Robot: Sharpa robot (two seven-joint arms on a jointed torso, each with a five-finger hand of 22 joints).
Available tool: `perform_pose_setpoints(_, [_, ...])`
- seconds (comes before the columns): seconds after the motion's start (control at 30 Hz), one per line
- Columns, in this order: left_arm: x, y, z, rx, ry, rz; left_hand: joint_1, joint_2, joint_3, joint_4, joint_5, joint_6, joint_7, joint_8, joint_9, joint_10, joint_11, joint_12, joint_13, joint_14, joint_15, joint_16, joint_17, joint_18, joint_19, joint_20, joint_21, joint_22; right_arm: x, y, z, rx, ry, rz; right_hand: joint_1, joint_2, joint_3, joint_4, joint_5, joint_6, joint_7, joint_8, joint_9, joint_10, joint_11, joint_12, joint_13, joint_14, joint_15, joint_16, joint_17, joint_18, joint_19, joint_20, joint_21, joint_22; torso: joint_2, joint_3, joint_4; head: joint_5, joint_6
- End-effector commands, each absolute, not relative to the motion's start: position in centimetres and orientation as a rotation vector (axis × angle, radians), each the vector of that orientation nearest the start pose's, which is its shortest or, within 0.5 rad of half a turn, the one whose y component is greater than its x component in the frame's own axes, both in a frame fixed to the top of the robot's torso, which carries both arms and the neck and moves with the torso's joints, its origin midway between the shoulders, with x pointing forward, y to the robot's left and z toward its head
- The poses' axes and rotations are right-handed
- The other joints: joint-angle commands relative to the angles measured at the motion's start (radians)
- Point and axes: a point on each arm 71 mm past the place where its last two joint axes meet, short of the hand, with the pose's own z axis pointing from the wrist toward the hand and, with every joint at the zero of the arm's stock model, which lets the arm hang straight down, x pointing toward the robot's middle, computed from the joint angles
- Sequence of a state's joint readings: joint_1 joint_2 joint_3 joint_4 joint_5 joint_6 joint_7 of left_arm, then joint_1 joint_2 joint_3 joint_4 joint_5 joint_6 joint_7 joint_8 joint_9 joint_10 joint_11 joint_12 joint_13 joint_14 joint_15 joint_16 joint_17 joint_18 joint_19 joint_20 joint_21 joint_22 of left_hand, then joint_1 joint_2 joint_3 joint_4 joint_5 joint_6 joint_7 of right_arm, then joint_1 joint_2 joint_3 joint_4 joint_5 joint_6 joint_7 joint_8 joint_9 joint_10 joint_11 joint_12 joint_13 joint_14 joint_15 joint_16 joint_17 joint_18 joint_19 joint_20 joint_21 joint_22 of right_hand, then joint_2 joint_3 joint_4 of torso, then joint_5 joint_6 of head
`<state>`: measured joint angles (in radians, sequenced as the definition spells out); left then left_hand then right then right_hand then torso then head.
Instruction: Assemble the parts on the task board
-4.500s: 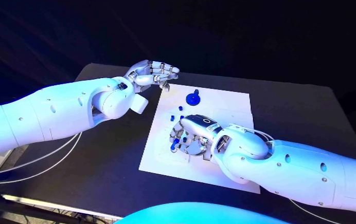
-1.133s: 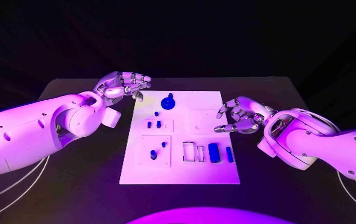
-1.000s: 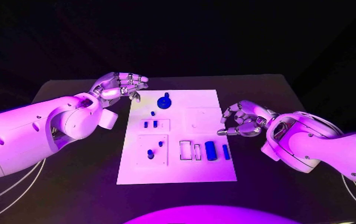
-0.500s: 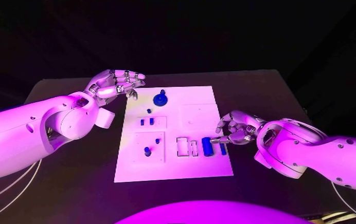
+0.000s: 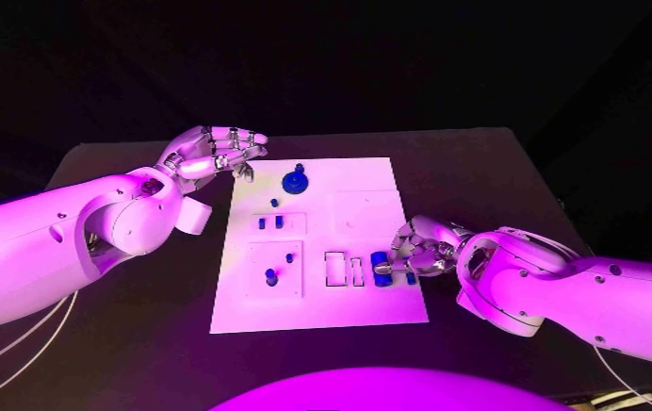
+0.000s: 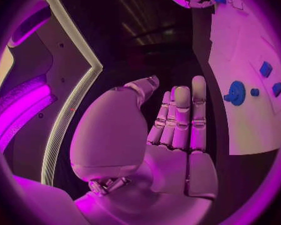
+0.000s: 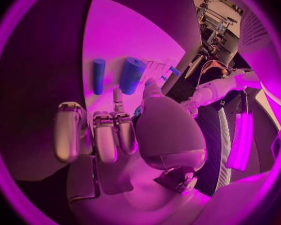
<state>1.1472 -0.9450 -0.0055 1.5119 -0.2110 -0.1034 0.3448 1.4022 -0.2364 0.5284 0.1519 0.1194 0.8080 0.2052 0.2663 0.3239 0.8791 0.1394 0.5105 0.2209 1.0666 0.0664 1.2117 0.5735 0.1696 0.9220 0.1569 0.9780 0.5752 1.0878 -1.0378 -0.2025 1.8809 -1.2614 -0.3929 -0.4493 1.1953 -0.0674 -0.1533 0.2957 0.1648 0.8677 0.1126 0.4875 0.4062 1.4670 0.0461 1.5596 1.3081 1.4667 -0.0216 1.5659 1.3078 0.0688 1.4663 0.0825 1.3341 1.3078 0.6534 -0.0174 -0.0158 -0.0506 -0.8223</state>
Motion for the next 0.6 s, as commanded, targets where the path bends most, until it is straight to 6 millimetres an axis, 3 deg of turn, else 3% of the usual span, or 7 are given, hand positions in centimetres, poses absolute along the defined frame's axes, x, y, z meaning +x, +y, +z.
perform_pose_setpoints(0.03, [47.7,24.7,-18.9,-0.913,1.579,-1.576,-0.009,0.007,-0.003,0.013,0.005,-0.005,0.0,0.005,0.001,-0.008,0.0,0.007,0.001,-0.006,0.001,0.0,0.0,0.015,0.0,0.007,-0.007,-0.002,36.5,-21.4,-26.8,0.201,2.092,0.487,-0.033,0.002,-0.008,0.001,0.006,0.014,-0.001,0.007,-0.002,0.089,-0.011,0.0,0.239,0.103,-0.009,0.004,0.258,-0.014,0.004,-0.007,0.002,0.101,0.0,-0.0003,-0.0011,-0.003,0.0])
perform_pose_setpoints(0.4, [47.7,24.7,-19.0,-0.914,1.587,-1.579,-0.019,0.011,-0.007,0.027,0.005,-0.007,0.0,0.006,0.002,-0.012,0.001,0.009,0.001,-0.007,0.002,0.001,0.0,0.015,0.0,0.008,-0.011,-0.005,36.6,-20.8,-27.7,0.164,2.162,0.426,-0.105,-0.01,-0.003,0.002,0.008,0.038,-0.01,0.015,-0.005,0.087,-0.019,-0.002,0.236,0.102,-0.017,0.003,0.254,-0.013,0.003,-0.014,0.0,0.102,0.0,0.0009,-0.0002,-0.006,0.005])
perform_pose_setpoints(0.6, [47.7,24.7,-19.0,-0.909,1.59,-1.577,-0.021,0.011,-0.008,0.029,0.005,-0.008,0.0,0.006,0.002,-0.013,0.001,0.01,0.001,-0.007,0.002,0.002,0.001,0.015,0.0,0.008,-0.012,-0.005,36.8,-20.6,-28.0,0.148,2.178,0.407,-0.1,-0.007,0.007,0.0,0.009,0.047,-0.014,0.02,-0.004,0.086,-0.022,-0.003,0.235,0.102,-0.019,0.002,0.252,-0.013,0.003,-0.016,-0.001,0.103,0.0,0.0,-0.0009,-0.005,0.007])
